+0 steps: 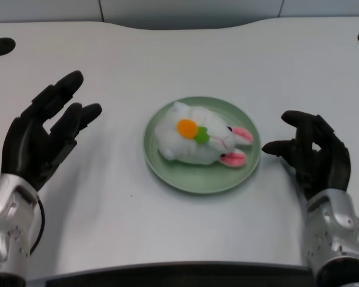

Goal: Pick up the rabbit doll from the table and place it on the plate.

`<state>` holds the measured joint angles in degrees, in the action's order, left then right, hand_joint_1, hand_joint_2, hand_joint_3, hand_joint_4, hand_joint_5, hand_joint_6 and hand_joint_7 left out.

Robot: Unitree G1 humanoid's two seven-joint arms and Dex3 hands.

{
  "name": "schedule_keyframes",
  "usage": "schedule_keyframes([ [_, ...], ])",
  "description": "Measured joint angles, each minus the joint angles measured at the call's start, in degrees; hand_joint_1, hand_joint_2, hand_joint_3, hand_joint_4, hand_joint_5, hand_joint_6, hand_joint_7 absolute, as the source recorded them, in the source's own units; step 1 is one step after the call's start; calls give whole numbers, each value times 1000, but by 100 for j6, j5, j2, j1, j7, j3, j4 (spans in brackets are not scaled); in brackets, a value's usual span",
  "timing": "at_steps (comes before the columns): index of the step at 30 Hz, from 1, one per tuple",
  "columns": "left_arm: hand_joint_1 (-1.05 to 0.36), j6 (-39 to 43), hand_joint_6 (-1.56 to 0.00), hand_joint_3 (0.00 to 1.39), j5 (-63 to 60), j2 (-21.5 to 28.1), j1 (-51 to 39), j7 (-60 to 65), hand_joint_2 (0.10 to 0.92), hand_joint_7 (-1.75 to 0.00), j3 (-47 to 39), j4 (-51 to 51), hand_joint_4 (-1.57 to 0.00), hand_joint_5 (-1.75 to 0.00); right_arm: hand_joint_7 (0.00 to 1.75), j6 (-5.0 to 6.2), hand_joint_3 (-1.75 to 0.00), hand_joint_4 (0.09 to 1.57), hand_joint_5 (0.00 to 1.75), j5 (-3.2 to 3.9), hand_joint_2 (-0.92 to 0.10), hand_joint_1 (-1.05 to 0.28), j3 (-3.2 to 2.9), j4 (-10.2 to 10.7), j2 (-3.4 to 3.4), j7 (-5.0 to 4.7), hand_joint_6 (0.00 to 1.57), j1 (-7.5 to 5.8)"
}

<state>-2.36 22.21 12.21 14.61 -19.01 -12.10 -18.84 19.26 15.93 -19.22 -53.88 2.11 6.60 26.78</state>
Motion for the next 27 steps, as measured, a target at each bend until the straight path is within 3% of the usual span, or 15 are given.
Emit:
schedule_keyframes([
  [6,-616,-316,-593,528,55,-115,-449,279,921,-107,-191,426,-457,-975,1101,-22,-490,744,1390,-17,-921,-404,50,90,-9,-8,669,-99],
  [10,-586,-497,-616,580,199,-254,-663,389,921,-102,-329,647,-478,-1074,1087,-23,-480,757,1376,-11,-921,-399,55,125,-13,-4,670,-129],
  [20,-506,-1361,-646,610,790,-589,-1155,722,921,-107,-704,1088,-438,-1209,1069,-26,-476,739,1354,-30,-921,-413,105,223,-91,-5,665,-214],
  [27,-481,-1468,-644,640,799,-699,-1275,829,921,-114,-773,1175,-401,-1292,1061,-22,-475,758,1362,-39,-921,-416,85,106,-55,18,692,-213],
])
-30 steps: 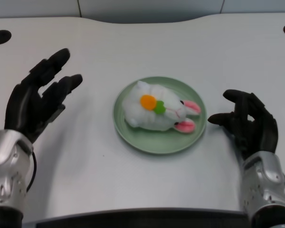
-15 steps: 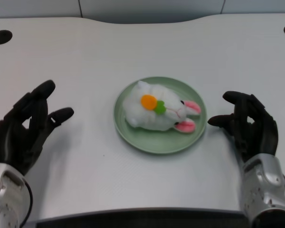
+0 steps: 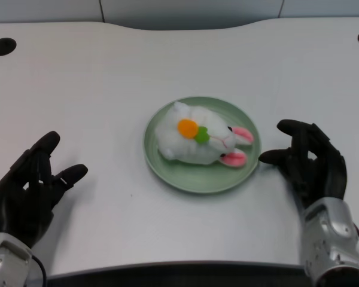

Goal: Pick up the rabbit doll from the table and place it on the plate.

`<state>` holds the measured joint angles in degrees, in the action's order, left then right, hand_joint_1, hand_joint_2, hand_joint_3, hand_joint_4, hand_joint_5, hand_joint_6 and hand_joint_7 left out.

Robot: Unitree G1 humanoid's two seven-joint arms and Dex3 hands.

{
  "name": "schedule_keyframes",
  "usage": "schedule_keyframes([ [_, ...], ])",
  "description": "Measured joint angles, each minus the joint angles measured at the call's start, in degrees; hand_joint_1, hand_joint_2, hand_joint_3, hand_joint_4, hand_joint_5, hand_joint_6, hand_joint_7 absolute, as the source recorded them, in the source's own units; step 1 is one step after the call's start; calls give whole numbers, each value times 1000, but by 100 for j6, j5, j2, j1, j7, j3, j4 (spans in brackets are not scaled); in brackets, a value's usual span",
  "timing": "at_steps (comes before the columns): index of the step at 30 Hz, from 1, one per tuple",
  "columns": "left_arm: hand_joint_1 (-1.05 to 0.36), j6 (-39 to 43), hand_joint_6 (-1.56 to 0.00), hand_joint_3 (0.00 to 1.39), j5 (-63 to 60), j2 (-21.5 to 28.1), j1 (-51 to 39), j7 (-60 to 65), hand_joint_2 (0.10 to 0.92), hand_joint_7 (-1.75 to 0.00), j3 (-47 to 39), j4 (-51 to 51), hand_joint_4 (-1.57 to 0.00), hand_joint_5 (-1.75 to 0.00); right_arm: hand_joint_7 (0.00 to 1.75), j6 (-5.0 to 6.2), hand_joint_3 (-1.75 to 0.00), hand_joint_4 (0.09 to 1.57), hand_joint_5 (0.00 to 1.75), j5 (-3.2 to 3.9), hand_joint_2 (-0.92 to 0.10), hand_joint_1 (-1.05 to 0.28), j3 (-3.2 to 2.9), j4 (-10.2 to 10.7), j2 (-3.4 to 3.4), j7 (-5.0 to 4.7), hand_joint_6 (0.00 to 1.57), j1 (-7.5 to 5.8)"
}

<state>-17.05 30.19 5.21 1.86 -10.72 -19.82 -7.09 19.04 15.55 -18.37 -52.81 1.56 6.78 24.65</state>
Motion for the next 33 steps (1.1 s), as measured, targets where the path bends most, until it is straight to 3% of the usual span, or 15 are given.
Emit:
schedule_keyframes([
  [7,-498,-16,-650,615,-2,-31,6,4,921,-121,-32,1,-392,-1307,1063,29,-466,765,1363,0,-921,-418,-14,-62,12,24,707,23],
  [11,-507,101,-674,606,-83,-76,122,76,921,-134,-57,-213,-410,-1303,1068,89,-432,776,1355,39,-921,-424,-111,-489,148,71,719,280],
  [20,-524,605,-705,604,-283,-65,473,-124,921,-148,-38,-826,-418,-1251,1062,168,-412,807,1341,65,-921,-409,-275,-956,264,185,711,563],
  [26,-533,819,-711,561,-306,-3,620,-396,921,-149,-45,-1222,-406,-1228,1036,427,-438,797,1335,39,-921,-417,-287,-1152,292,202,717,594],
  [31,-526,910,-726,552,-377,41,629,-419,921,-155,-44,-1273,-436,-1229,1028,452,-384,848,1316,131,-921,-406,-387,-1217,277,258,739,630],
  [33,-525,916,-723,554,-398,46,634,-416,921,-152,-43,-1277,-443,-1228,1016,492,-370,858,1293,195,-921,-411,-435,-1290,279,366,745,656],
])
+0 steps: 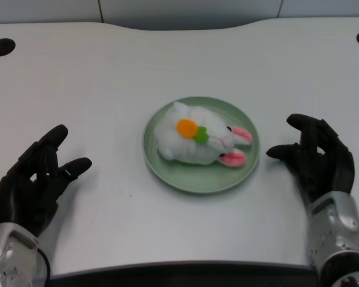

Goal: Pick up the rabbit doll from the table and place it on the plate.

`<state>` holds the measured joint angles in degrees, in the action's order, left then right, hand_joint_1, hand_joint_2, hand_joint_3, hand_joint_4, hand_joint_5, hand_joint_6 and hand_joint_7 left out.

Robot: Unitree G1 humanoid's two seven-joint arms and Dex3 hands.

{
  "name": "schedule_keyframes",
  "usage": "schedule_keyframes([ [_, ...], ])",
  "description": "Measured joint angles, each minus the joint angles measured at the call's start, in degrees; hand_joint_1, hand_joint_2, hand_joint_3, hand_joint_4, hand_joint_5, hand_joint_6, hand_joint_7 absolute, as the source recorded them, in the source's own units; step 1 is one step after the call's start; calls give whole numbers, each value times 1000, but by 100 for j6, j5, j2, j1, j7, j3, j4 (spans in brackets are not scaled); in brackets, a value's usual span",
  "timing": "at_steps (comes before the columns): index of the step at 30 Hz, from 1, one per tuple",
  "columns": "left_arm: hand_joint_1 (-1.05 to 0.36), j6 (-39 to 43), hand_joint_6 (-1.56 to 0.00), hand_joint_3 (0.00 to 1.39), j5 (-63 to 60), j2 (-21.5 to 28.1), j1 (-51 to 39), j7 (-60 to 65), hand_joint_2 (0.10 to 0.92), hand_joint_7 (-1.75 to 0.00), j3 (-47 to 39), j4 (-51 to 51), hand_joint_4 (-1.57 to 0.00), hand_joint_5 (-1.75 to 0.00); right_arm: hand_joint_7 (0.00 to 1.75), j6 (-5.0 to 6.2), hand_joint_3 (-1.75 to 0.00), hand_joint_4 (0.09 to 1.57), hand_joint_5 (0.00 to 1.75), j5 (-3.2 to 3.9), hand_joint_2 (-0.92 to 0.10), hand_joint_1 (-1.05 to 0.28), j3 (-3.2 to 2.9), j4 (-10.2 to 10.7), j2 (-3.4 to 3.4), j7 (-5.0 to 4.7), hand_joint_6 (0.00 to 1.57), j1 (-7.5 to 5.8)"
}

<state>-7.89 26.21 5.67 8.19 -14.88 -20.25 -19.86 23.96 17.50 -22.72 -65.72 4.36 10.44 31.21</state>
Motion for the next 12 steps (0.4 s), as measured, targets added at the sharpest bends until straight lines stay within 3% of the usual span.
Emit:
schedule_keyframes([
  [3,-529,7,-725,560,-15,18,42,0,921,-153,0,-46,-449,-1227,1001,2,-380,867,1276,27,-921,-417,-22,-58,9,43,749,34],
  [12,-521,7,-707,580,-3,105,64,-56,921,-147,-16,-77,-424,-1227,993,25,-424,864,1284,6,-921,-395,9,-58,-11,42,739,35],
])
